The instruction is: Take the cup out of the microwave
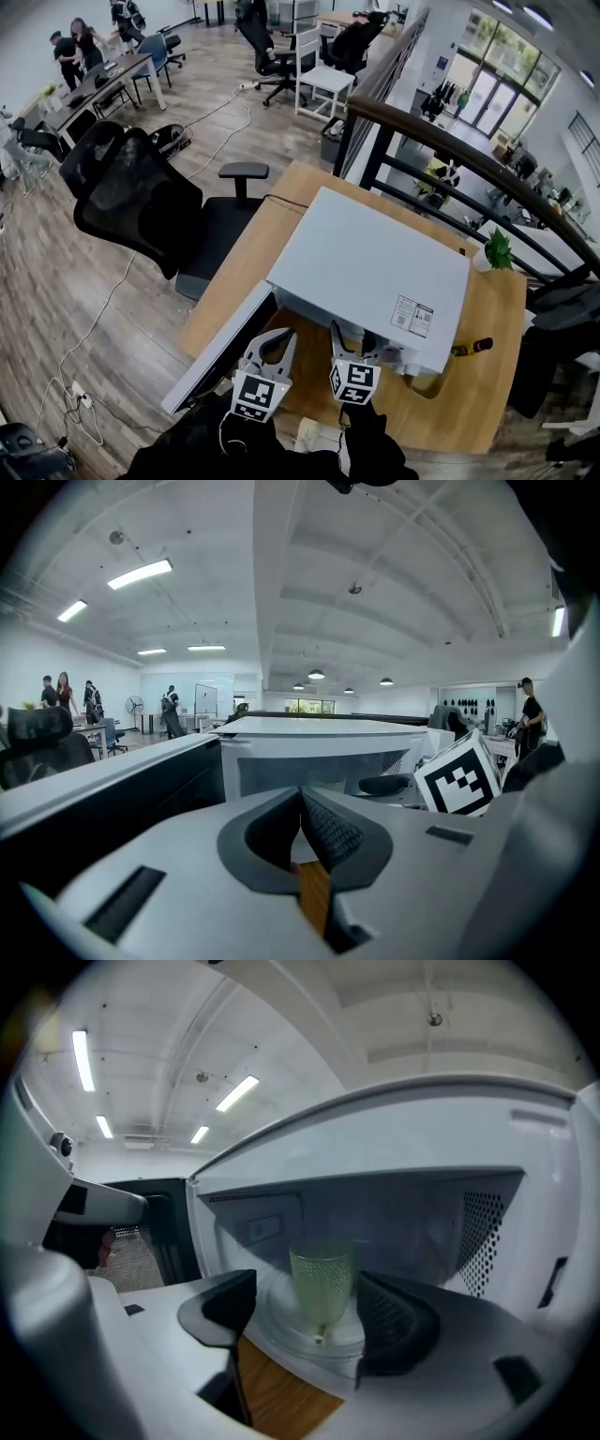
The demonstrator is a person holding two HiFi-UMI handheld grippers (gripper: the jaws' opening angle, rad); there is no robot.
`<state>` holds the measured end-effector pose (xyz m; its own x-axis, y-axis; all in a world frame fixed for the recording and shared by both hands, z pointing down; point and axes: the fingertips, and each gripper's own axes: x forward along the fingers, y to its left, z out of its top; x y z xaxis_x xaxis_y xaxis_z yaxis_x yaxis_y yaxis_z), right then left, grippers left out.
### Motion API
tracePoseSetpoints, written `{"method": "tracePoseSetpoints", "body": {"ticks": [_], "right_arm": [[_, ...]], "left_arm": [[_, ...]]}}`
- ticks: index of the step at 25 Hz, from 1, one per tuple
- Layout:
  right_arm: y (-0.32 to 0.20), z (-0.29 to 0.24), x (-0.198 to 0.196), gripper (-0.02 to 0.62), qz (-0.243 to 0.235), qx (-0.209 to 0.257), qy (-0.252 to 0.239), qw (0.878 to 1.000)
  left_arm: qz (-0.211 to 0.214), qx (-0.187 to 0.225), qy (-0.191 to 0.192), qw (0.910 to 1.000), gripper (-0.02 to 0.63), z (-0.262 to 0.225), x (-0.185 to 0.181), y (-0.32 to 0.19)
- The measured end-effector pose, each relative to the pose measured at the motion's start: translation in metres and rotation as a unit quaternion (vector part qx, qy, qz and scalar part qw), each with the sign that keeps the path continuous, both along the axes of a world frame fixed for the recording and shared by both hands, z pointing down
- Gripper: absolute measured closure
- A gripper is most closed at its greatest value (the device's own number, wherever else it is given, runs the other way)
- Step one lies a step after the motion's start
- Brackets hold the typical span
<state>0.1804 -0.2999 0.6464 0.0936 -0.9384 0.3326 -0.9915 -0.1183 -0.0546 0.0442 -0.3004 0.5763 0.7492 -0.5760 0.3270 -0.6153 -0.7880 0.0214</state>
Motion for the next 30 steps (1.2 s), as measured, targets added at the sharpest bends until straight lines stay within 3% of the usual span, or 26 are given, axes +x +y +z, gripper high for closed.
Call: {"method": "tracePoseSetpoints", "body": {"ticks": [5, 13, 24, 30], "right_arm": [[-0.020, 0.011, 0.008, 0.178, 0.013, -0.012, -0.002, 1.000], [-0.049, 0.022, 0.017, 0.124, 0.020, -0.024, -0.007, 0.999], [-0.070, 0.033, 0.029, 0.127, 0.035, -0.032, -0.001, 0.999], [-0.073, 0.032, 0.032, 0.216, 0.038, -0.038, 0.018, 0.998]], "left_arm": [[0.005, -0.001, 0.000, 1.0000, 0.581, 0.000, 0.006, -0.005], [0.010, -0.007, -0.002, 0.9999, 0.581, 0.003, 0.010, -0.013], [0.004, -0.009, -0.007, 0.9999, 0.581, 0.007, 0.009, -0.020], [-0.002, -0.008, -0.008, 0.9999, 0.581, 0.007, 0.006, -0.023]]}}
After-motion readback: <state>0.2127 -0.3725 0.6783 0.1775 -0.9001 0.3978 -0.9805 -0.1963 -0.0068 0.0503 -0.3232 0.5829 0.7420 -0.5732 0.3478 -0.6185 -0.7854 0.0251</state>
